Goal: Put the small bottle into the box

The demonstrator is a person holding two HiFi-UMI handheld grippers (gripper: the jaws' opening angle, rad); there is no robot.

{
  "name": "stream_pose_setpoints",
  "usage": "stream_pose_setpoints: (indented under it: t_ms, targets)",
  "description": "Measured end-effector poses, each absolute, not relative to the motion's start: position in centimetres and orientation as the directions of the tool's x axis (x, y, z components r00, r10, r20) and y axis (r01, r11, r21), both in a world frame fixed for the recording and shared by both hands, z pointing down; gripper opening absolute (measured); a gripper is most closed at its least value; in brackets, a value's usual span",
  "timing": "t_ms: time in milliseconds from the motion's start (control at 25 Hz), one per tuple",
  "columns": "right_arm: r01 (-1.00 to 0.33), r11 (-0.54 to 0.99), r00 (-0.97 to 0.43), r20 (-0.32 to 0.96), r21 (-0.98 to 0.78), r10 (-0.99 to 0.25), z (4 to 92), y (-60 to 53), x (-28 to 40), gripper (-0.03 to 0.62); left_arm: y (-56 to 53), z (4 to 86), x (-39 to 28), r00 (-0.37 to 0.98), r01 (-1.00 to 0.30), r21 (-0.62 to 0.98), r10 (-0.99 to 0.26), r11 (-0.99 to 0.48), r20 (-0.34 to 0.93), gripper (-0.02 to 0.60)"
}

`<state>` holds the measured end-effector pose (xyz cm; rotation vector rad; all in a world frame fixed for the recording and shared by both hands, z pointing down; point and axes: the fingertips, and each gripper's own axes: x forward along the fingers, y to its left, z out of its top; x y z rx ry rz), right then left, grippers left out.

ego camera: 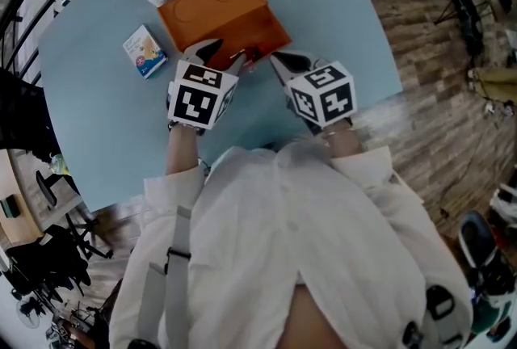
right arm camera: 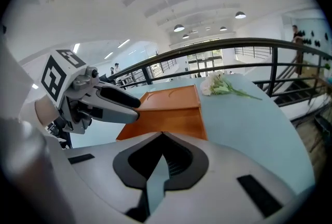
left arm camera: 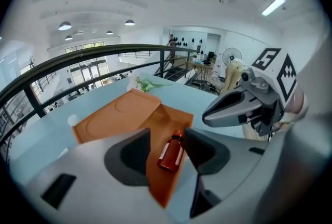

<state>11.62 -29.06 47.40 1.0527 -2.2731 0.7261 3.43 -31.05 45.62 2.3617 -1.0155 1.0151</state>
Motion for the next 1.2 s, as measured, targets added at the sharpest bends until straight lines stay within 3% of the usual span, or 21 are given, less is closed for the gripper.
stream_pose_setpoints:
  t_ms: [160,320,760,1200]
  targets:
    - [-0.778,0.594,-0.566,0.636,-0.203,-0.524,46.3,-29.2,10.8,0.003,-30.5,44.4,3.2,0.505,-0.769,0.088,-0.518,-0.633,0.690,0.188]
    - [-0.755,0.637,-0.587,0.594,-0.156,-0.550,44.8,-29.6,9.6,0.003,-29.7,44.0,2.5,0.491,-0.805,0.076,-0.590,-0.588,0.641,0.077]
    - [-0.678,0.715,-0.669,0.548,-0.172,-0.502,43.5,-28.7,6.2,0.003,-27.7,43.7,1.2,0.500,-0.852,0.181,-0.664,-0.490,0.557,0.026]
    - [-0.608,0.766,-0.700,0.597,-0.208,-0.393,45.8,-26.8,4.1,0.003,-26.1,46.1,-0.1,0.453,-0.882,0.193,-0.663,-0.429,0.596,0.005]
